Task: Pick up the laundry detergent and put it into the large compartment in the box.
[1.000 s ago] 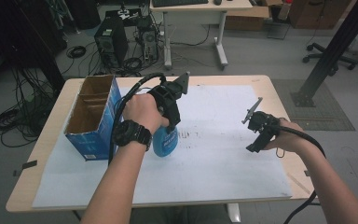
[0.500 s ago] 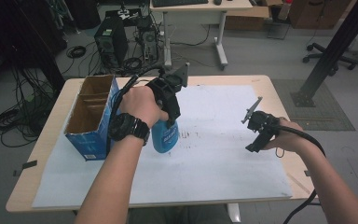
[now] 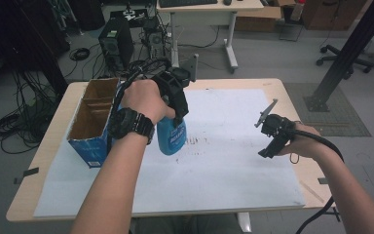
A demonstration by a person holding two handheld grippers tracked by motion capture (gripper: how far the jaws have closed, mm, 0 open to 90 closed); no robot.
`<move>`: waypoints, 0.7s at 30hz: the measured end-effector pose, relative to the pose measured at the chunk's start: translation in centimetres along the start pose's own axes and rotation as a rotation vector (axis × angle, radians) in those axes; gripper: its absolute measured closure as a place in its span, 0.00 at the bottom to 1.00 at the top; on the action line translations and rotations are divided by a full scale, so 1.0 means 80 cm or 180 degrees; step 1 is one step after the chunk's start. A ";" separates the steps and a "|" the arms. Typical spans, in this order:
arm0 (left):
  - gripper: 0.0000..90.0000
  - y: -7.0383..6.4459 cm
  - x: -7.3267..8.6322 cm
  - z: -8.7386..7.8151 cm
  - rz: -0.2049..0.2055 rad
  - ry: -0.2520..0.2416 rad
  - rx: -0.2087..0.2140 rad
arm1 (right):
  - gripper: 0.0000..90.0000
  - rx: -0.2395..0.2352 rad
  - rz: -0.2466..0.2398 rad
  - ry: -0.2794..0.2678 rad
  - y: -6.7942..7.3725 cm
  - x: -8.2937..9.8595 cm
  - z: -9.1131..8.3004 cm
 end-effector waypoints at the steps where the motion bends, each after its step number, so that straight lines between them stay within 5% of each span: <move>1: 0.42 0.000 0.000 -0.002 0.0001 -0.0009 -0.0001 | 0.15 0.0000 -0.0003 -0.0004 0.000 0.000 -0.001; 21: 0.42 -0.001 -0.002 -0.046 -0.0049 -0.0055 0.0003 | 0.15 -0.0029 -0.0029 -0.0079 0.000 0.002 -0.016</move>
Point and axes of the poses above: each handheld gripper's, and its own axes: z roughly forward along the jaws, x roughly out of its underside, y roughly to its left, the point moved 3 cm from there along z, roughly forward along the jaws, and after that the axes turned 2 degrees about z, right-handed, at the moved point
